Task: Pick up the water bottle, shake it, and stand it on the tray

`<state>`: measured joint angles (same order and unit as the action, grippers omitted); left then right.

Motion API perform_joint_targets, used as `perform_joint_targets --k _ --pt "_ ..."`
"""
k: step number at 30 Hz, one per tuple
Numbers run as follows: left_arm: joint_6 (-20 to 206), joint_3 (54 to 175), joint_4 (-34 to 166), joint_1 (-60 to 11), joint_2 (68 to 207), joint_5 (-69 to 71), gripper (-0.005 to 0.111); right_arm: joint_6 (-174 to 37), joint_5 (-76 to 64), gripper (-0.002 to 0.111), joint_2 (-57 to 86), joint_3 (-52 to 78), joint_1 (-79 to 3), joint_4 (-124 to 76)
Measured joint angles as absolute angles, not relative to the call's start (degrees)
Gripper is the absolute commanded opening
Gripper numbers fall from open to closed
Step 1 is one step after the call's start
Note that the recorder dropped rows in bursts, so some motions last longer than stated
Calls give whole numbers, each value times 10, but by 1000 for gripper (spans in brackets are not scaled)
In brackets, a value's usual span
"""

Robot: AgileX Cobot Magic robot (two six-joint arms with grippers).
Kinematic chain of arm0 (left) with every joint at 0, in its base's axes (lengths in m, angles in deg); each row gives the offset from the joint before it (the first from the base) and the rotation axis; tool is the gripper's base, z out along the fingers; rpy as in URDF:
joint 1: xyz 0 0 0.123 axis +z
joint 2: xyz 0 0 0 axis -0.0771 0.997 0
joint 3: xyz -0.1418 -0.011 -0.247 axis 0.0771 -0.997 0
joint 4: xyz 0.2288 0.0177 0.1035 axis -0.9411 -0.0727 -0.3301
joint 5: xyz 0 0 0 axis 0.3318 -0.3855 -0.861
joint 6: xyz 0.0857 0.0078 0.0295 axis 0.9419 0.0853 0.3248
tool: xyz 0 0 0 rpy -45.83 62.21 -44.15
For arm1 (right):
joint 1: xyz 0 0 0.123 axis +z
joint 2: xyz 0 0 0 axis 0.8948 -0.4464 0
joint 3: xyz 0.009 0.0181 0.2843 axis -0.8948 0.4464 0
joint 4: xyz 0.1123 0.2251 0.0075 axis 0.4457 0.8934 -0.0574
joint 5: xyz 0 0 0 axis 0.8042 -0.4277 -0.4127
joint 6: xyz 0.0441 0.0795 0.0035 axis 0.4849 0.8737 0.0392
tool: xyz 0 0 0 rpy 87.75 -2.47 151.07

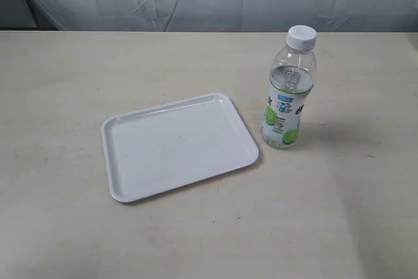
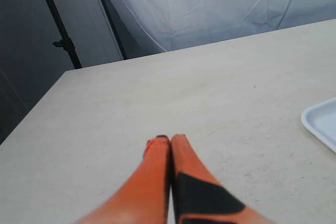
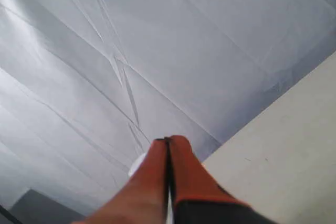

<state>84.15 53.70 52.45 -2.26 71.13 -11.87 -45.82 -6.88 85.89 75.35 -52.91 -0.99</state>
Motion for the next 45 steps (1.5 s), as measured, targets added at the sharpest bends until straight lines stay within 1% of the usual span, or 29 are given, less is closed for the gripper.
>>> perform_joint_targets --k 3,8,13,17,19,23,27,33,36,41,45 --pt "841 537 524 -23 711 -119 0 -479 -101 2 859 714 -529 -22" --pt "841 537 524 -23 711 -119 0 -530 -167 -1 828 612 -529 -137" --pt "841 537 524 -23 711 -119 0 -539 -215 -1 695 511 -529 -234" --pt "841 537 524 -23 711 -119 0 -563 -312 -1 552 406 -527 -265" --pt "841 537 524 -23 711 -119 0 -582 -361 -1 490 354 -513 -269" --pt "841 537 524 -23 711 -119 0 -604 -453 -1 381 255 -472 -283" --pt "841 537 524 -23 711 -119 0 -606 -527 -1 303 190 -417 -336" --pt "841 537 524 -23 711 -119 0 -517 -597 -1 248 159 -306 -485" --pt "841 537 524 -23 711 -119 0 -490 -590 -1 245 158 -262 -513" --pt "841 537 524 -23 711 -119 0 -481 -535 -1 244 158 -193 -503" --pt "841 537 524 -23 711 -119 0 -479 -513 -1 242 158 -155 -499"
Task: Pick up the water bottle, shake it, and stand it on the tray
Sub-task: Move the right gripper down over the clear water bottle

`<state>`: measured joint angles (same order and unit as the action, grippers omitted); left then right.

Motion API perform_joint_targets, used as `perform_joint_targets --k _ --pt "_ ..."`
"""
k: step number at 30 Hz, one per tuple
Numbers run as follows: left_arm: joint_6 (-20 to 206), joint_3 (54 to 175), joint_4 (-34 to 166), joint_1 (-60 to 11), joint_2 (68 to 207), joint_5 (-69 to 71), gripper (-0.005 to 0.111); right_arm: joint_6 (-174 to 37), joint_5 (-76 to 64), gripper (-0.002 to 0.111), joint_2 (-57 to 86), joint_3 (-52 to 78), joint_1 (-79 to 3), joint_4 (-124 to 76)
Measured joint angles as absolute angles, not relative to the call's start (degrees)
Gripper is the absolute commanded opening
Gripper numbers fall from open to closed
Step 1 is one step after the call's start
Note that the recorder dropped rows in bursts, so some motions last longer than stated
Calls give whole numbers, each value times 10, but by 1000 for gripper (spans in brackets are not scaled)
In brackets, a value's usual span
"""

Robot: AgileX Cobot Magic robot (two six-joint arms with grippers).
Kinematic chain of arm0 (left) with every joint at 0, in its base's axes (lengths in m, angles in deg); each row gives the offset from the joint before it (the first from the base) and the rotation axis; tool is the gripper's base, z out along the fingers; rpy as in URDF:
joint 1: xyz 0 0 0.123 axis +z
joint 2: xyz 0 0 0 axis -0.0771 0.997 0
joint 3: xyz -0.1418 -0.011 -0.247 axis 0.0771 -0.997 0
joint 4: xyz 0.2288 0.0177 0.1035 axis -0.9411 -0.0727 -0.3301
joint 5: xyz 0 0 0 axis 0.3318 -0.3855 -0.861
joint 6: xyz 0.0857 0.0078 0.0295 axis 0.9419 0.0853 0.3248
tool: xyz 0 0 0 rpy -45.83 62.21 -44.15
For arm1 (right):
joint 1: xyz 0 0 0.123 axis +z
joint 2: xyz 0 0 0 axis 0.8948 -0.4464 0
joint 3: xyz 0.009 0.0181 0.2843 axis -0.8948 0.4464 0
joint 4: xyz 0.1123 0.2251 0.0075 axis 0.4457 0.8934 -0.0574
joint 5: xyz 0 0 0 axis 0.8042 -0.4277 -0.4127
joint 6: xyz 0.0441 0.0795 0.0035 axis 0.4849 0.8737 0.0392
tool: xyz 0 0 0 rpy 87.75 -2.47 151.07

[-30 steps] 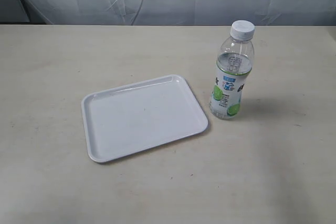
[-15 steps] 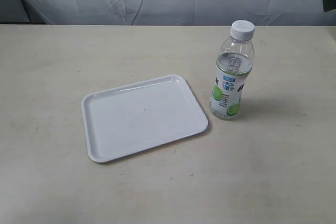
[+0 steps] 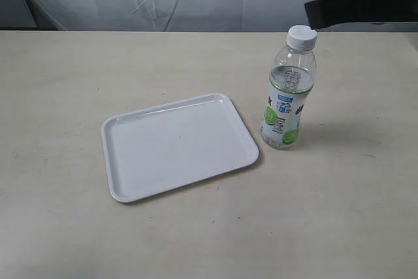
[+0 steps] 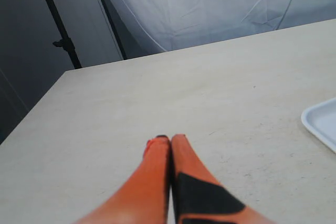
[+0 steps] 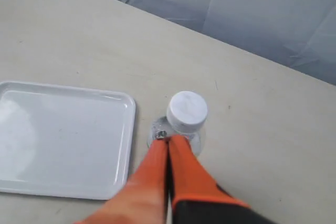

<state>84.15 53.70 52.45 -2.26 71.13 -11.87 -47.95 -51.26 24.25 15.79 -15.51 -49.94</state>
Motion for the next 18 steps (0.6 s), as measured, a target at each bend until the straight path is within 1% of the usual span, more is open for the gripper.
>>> perform_joint_targets --k 5,18 --pt "841 537 524 -23 711 -119 0 -478 -509 -1 233 158 -142 -478" --pt "841 537 524 -23 711 -119 0 -478 -492 -1 215 158 -141 -448"
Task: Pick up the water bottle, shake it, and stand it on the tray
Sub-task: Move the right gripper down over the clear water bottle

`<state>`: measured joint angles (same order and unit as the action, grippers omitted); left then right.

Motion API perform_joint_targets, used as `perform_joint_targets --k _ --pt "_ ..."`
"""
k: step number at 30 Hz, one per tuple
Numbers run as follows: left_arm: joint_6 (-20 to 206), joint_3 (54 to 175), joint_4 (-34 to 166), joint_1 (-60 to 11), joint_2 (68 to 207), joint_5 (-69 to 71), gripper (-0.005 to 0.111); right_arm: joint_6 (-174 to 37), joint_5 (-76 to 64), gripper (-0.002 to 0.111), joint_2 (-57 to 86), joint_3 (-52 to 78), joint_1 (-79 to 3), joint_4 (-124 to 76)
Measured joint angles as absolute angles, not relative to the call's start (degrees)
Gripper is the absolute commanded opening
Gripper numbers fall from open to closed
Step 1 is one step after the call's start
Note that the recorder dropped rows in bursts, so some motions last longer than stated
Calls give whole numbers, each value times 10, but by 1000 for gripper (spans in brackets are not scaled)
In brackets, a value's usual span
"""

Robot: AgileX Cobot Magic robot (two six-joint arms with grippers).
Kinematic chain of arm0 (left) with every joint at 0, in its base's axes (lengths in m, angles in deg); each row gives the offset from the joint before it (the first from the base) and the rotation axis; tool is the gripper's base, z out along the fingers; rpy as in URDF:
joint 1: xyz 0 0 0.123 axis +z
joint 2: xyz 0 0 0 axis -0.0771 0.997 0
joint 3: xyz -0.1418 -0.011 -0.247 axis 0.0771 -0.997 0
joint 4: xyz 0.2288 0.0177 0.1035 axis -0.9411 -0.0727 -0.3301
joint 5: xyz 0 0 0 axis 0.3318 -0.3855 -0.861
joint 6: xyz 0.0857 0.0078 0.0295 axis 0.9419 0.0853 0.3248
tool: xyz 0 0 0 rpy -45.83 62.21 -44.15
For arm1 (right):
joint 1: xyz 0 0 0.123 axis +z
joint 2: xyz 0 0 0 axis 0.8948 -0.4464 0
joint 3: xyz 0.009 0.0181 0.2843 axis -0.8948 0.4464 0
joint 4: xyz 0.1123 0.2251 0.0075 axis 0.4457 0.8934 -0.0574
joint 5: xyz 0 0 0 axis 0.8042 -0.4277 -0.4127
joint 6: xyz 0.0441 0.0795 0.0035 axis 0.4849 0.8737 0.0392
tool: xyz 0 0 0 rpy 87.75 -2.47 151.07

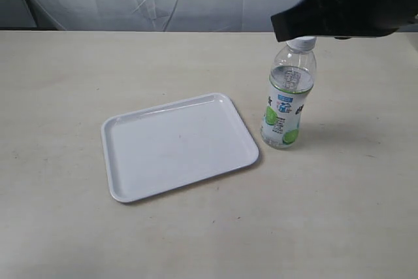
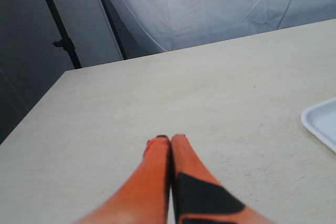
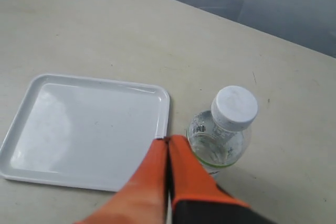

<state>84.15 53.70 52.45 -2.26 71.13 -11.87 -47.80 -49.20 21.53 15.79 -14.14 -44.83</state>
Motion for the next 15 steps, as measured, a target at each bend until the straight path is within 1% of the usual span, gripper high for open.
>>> perform_joint_targets --k 10,15 --pt "841 537 524 -23 711 -119 0 -476 -492 -1 215 158 -141 -447" --pt "841 537 524 -23 711 -119 0 -476 -522 -1 215 158 -141 -449"
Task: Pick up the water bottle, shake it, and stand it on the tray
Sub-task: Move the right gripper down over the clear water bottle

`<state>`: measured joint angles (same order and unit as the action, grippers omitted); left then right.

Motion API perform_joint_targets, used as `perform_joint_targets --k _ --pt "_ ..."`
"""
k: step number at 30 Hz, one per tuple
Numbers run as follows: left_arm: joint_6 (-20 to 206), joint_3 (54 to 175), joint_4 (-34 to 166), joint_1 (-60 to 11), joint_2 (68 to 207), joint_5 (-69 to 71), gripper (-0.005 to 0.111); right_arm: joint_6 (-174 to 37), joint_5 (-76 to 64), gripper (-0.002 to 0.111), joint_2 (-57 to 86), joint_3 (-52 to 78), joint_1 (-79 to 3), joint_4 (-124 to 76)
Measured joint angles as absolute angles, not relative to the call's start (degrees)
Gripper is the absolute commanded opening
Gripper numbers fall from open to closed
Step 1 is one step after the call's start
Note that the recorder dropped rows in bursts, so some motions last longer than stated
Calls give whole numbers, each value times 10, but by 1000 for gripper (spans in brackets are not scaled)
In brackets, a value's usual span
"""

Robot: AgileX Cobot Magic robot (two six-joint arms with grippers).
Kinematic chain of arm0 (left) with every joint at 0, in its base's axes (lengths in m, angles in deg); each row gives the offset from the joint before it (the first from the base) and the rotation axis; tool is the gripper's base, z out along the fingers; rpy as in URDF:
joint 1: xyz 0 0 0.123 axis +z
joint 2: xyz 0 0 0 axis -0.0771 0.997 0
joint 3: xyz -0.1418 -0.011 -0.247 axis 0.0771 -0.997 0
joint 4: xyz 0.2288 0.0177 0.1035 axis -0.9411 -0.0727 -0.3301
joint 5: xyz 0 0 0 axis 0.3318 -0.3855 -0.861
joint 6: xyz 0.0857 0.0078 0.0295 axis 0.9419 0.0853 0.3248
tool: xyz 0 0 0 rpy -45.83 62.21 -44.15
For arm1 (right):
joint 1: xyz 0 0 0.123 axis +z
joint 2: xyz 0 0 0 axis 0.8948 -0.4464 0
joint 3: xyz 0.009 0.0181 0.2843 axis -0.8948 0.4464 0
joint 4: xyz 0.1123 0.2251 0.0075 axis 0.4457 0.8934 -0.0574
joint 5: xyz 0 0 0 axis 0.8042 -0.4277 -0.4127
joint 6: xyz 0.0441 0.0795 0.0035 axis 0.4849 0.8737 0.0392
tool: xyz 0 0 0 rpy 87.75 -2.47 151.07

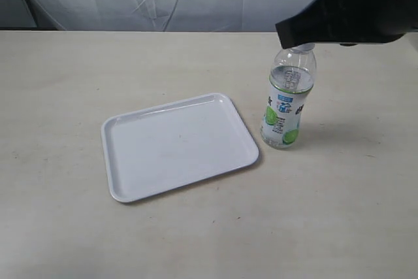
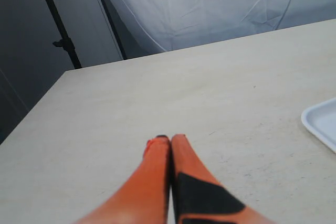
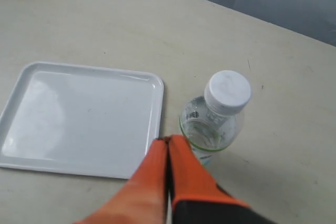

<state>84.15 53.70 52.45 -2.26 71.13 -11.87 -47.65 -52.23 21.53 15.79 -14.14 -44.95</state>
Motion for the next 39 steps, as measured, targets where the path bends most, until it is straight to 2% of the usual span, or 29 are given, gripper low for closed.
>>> perform_joint_targets --k 12,14,16,19,23,33,39 --pt "841 537 524 -23 711 -119 0 -476 -578 -1 215 158 -141 -482" --pt "841 537 524 -23 711 -119 0 -476 -578 5 215 158 -141 -480" --pt "841 537 524 -23 711 -119 0 -475 -578 19 215 158 -141 -478" --pt "841 537 524 -23 711 -119 0 -471 -578 50 215 158 -141 -478" --pt "841 537 524 -23 711 -119 0 -467 -579 105 215 158 -141 -478" --pt "841 537 524 -23 711 -119 0 -448 -601 104 213 181 -141 -491" --pt "841 537 524 -23 711 -119 0 -332 -501 104 152 269 -141 -532"
